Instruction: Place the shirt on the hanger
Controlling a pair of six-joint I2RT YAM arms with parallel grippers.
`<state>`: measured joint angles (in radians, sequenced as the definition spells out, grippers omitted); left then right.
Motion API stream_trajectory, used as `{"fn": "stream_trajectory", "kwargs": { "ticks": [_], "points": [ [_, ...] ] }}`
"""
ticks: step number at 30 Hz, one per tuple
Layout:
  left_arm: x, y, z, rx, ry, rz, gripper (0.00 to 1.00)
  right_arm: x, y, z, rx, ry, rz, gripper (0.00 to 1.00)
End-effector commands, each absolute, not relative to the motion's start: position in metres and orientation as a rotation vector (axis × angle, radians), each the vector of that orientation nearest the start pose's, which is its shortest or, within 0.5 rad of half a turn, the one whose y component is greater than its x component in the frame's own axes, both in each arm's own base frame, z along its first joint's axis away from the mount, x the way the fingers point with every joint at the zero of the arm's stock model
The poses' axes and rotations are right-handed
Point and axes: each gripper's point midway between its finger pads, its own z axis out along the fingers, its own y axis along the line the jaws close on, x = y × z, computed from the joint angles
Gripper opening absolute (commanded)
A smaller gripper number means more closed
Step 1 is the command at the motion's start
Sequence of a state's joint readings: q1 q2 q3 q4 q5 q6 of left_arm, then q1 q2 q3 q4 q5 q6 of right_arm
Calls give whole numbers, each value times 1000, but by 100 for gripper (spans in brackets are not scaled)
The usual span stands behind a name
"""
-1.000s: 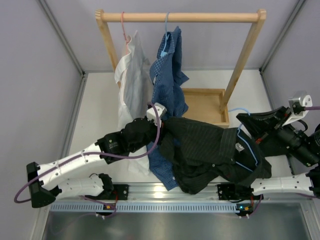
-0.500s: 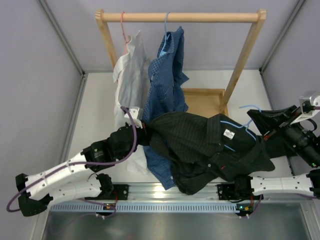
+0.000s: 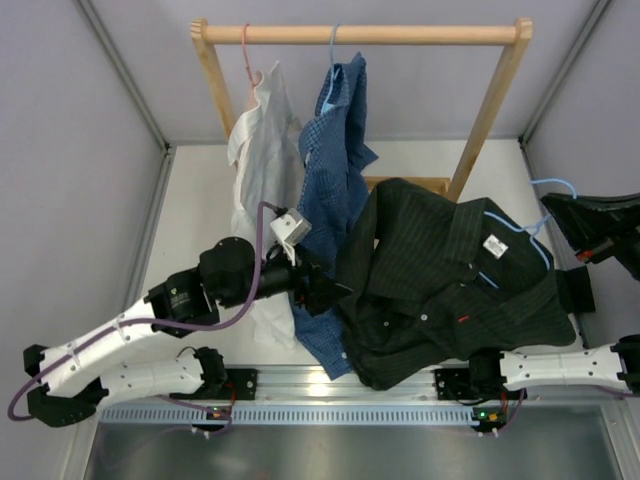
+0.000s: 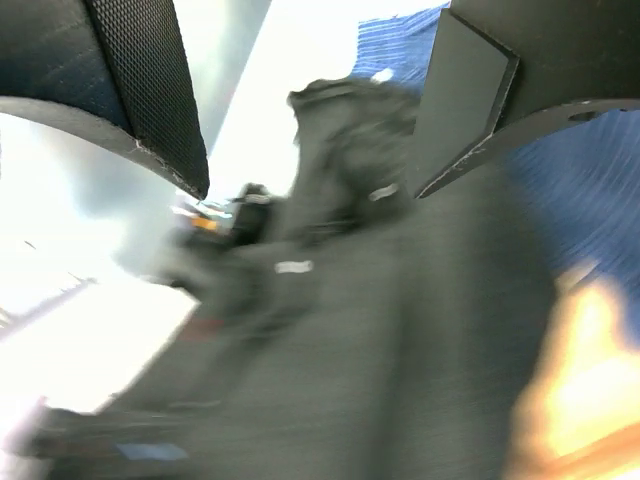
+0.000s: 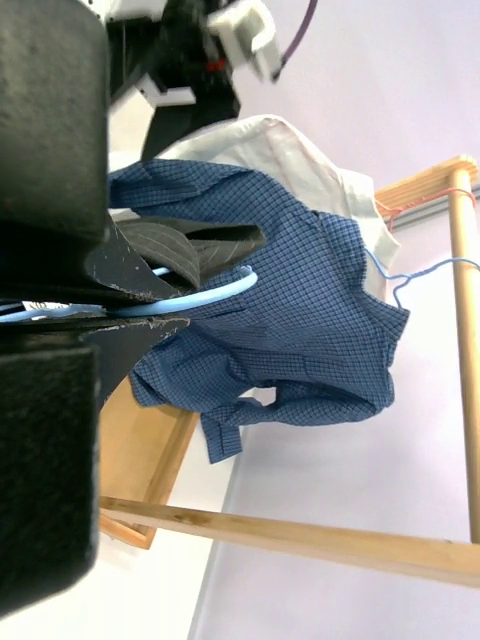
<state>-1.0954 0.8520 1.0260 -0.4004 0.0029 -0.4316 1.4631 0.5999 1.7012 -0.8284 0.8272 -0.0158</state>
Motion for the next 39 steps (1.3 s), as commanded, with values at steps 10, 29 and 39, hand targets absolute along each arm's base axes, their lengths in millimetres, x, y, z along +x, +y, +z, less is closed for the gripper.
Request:
{"fn": "stream_trajectory", "kwargs": {
  "ticks": [10,29,39],
  "points": [
    [140,-401,468,1107,1305,-974,98,132,79,476,-502,1473,576,0],
    [129,-428,406,1594,1191,-1605,72,101,128,474,-707,1424,768,0],
    [111,-427,387,1664,1177,-1678,1,104,134,483,-665,1408,778,0]
  ]
}}
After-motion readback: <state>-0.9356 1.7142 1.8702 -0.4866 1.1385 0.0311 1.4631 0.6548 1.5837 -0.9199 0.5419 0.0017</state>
